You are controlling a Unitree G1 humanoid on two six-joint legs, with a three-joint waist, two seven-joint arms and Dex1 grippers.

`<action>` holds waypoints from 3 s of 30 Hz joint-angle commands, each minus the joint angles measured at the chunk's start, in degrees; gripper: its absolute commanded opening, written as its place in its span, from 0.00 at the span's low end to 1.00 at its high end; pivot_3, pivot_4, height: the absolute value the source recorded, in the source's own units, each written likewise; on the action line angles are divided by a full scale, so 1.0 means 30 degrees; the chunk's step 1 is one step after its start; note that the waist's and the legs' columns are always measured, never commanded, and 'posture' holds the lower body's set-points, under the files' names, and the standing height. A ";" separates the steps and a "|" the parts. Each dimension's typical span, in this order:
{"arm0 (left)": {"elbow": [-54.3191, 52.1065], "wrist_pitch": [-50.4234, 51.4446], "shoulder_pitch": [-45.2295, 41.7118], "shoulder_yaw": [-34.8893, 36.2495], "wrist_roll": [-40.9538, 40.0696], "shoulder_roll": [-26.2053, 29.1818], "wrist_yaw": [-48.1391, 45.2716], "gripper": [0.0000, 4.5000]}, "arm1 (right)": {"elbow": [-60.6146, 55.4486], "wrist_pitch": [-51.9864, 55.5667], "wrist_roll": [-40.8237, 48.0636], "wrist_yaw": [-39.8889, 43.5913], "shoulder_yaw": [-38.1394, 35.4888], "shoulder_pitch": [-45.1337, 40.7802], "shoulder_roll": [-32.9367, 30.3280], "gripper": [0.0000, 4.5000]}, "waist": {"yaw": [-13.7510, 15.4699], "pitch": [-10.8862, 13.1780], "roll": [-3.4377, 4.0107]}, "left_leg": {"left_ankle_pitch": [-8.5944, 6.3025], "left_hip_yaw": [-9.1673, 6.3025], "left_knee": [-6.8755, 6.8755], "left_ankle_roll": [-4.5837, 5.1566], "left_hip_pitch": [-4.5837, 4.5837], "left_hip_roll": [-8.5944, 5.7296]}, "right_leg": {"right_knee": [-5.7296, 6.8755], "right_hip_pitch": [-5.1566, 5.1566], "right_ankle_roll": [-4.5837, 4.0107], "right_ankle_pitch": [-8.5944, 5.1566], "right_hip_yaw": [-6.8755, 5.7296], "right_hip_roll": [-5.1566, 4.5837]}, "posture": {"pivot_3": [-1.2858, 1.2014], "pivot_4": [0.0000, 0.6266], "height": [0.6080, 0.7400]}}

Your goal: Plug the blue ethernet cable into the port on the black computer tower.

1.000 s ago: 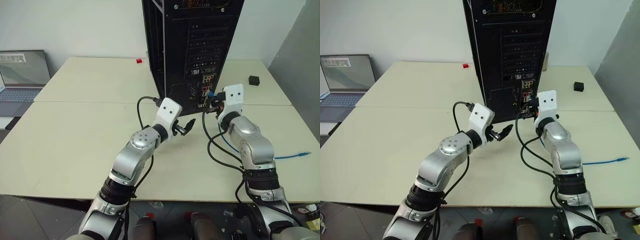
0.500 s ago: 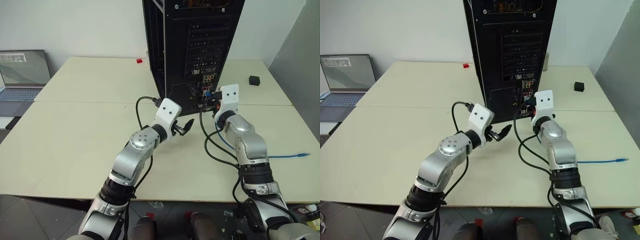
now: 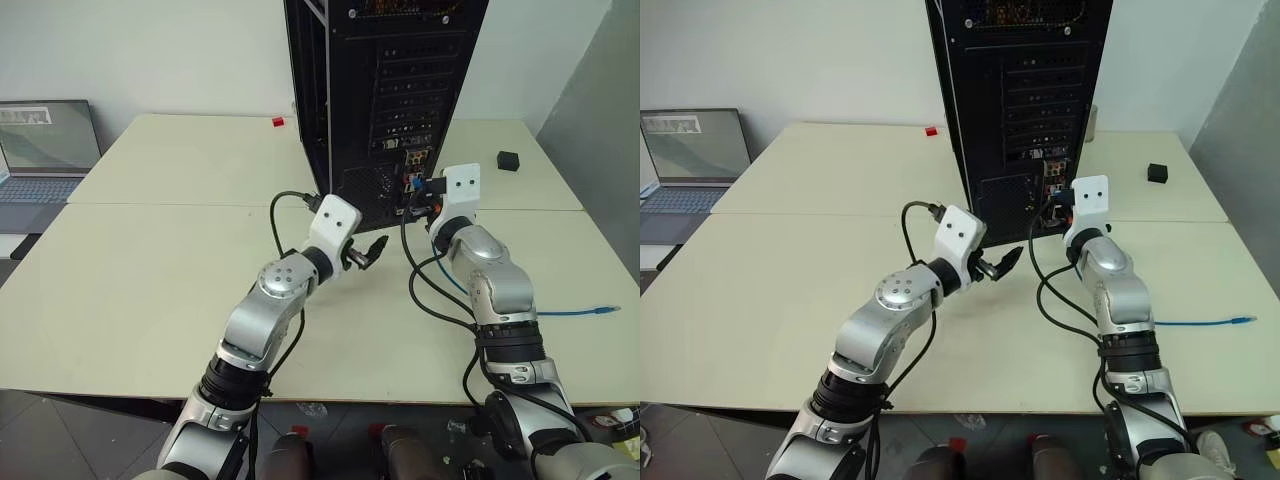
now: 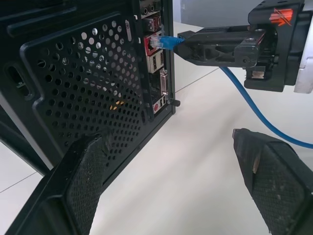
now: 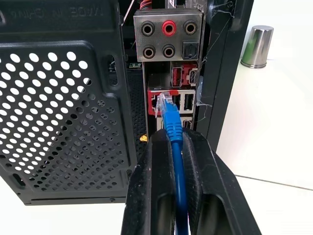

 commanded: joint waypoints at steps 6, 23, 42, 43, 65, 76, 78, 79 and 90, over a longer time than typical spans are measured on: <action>-0.0431 -0.0304 -0.0212 0.0394 0.0188 -0.0181 -0.0017 0.93 | 0.0034 -0.0532 -0.0045 0.0118 -0.0188 -0.0738 -0.0036 0.00 | -0.0043 0.0000 0.0000 | 0.0000 0.0005 0.0000 0.0000 0.0004 0.0002 | 0.0002 0.0000 0.0001 0.0000 0.0005 0.0002 | 0.52 0.24 1.00; -0.0422 -0.0289 -0.0231 0.0441 0.0391 -0.0294 -0.0024 0.93 | 0.0118 -0.0806 -0.1560 0.0642 0.0918 -0.1165 -0.0506 0.00 | -0.0196 0.0001 0.0001 | 0.0000 0.0006 -0.0001 0.0000 0.0005 0.0007 | 0.0005 -0.0010 0.0001 0.0000 0.0014 0.0011 | 0.52 0.24 1.00; -0.0265 -0.0318 -0.0243 0.0615 0.0393 -0.0227 -0.0129 0.93 | -0.0401 0.0053 -0.1123 0.0528 0.0390 -0.1421 0.0285 0.00 | -0.0364 0.0001 0.0001 | 0.0000 -0.0001 -0.0005 -0.0001 0.0005 0.0009 | 0.0006 -0.0015 0.0002 0.0000 0.0020 0.0017 | 0.52 0.24 1.00; -0.0210 -0.0315 -0.0263 0.0664 0.0384 -0.0238 -0.0140 0.93 | -0.0416 0.0232 -0.0932 0.0450 0.0175 -0.1457 0.0409 0.00 | -0.0360 0.0001 0.0001 | 0.0000 -0.0003 -0.0006 0.0000 0.0004 0.0008 | 0.0005 -0.0017 0.0002 0.0000 0.0021 0.0017 | 0.52 0.24 1.00; -0.0354 -0.0023 -0.0359 0.0920 0.0349 -0.0154 -0.0263 0.93 | 0.0807 0.1016 -0.0433 -0.0394 -0.0495 -0.3152 0.1126 0.00 | -0.0403 0.0004 0.0006 | 0.0000 0.0010 -0.0014 0.0000 -0.0050 0.0011 | 0.0017 -0.0104 0.0006 0.0005 0.0025 0.0011 | 0.52 0.24 1.00; -0.0664 0.0131 -0.0162 0.0961 0.0378 -0.0018 -0.0197 0.93 | 0.2456 0.0219 -0.0505 -0.0552 -0.0535 -0.4164 0.1504 0.00 | -0.0653 0.0004 0.0006 | 0.0002 0.0089 -0.0009 -0.0002 -0.0042 0.0017 | 0.0034 -0.0172 0.0011 0.0025 0.0104 0.0041 | 0.52 0.24 1.00; -0.0688 0.0118 -0.0105 0.1020 0.0424 0.0110 -0.0218 0.93 | 0.2466 0.0077 -0.0559 -0.0257 -0.0373 -0.4012 0.1345 0.00 | -0.0677 0.0004 0.0006 | 0.0002 0.0098 -0.0010 -0.0002 -0.0042 0.0019 | 0.0036 -0.0180 0.0010 0.0029 0.0113 0.0049 | 0.52 0.24 1.00; -0.0690 0.0121 -0.0085 0.1051 0.0434 0.0171 -0.0222 0.93 | 0.2383 -0.0012 -0.0605 -0.0068 -0.0261 -0.3881 0.1220 0.00 | -0.0684 0.0004 0.0006 | 0.0002 0.0107 -0.0009 -0.0002 -0.0043 0.0021 | 0.0038 -0.0188 0.0013 0.0031 0.0125 0.0056 | 0.52 0.24 1.00; -0.0146 -0.0039 0.0017 0.1692 0.0284 0.1635 -0.1097 0.94 | -0.0023 0.0690 -0.0663 0.2348 0.0447 -0.1805 -0.0922 0.48 | -0.0272 0.0004 0.0006 | 0.0006 0.0084 -0.0002 -0.0009 -0.0276 0.0027 | 0.0013 -0.0313 0.0015 0.0038 0.0062 0.0014 | 0.52 0.24 1.00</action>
